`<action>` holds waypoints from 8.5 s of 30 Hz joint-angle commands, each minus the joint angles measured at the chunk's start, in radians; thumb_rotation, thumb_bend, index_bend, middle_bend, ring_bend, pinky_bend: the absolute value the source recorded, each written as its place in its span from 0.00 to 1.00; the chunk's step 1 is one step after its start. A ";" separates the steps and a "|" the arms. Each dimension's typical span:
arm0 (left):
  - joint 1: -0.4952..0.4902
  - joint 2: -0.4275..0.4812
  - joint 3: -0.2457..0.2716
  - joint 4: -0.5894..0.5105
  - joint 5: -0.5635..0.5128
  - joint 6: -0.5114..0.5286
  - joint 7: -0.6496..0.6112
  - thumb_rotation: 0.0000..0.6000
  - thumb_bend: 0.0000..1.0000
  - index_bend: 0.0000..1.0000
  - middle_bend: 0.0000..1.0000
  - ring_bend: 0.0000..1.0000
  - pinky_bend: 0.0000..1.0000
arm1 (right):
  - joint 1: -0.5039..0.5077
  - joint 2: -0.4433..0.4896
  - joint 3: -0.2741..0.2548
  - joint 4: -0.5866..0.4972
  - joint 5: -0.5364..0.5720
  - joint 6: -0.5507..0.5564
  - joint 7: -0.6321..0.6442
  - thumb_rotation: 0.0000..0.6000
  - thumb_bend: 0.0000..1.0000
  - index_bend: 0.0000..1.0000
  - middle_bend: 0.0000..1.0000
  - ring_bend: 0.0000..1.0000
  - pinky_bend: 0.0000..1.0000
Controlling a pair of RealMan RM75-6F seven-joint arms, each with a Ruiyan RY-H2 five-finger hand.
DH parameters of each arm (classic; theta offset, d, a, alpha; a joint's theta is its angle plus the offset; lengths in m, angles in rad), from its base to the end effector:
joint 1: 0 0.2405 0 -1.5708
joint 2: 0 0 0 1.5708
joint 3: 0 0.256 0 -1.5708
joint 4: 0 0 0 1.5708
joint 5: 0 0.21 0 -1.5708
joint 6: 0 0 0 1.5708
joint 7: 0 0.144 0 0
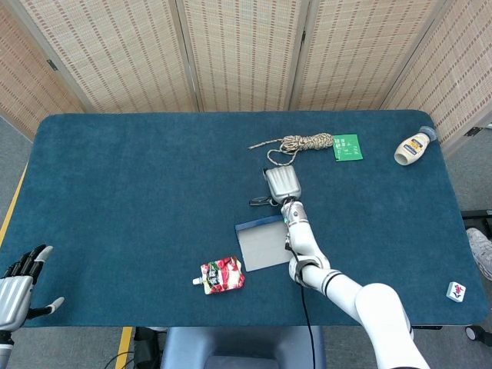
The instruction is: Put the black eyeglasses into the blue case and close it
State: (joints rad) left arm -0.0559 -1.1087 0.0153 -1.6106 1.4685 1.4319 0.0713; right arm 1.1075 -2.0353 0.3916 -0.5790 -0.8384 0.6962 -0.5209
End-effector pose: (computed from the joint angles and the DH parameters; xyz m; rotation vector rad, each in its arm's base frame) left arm -0.3294 0.1570 0.1489 -1.4329 -0.9563 -0.7309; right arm -0.1063 -0.4605 -0.0883 1.7207 -0.8314 0.6760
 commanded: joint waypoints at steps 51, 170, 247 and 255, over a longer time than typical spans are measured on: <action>0.009 0.012 -0.004 -0.006 0.005 0.012 -0.004 1.00 0.20 0.08 0.10 0.12 0.23 | -0.069 0.116 -0.055 -0.174 -0.143 0.043 0.087 1.00 0.44 0.62 0.85 1.00 0.88; 0.017 0.019 0.010 -0.016 0.003 -0.001 -0.009 1.00 0.20 0.08 0.10 0.12 0.23 | -0.161 0.131 -0.186 -0.462 -0.234 0.168 -0.047 1.00 0.01 0.03 0.83 1.00 0.88; 0.006 0.038 0.009 -0.067 0.015 -0.005 0.028 1.00 0.20 0.08 0.10 0.12 0.23 | -0.462 0.299 -0.383 -0.568 -0.604 0.344 0.232 1.00 0.09 0.25 0.83 1.00 0.89; 0.005 0.037 0.010 -0.062 0.013 -0.008 0.027 1.00 0.19 0.08 0.10 0.12 0.23 | -0.453 0.280 -0.363 -0.539 -0.618 0.343 0.247 1.00 0.23 0.25 0.83 1.00 0.89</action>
State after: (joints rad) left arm -0.0506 -1.0721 0.0248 -1.6729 1.4816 1.4234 0.0986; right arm 0.6530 -1.7538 0.0269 -1.1201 -1.4554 1.0388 -0.2755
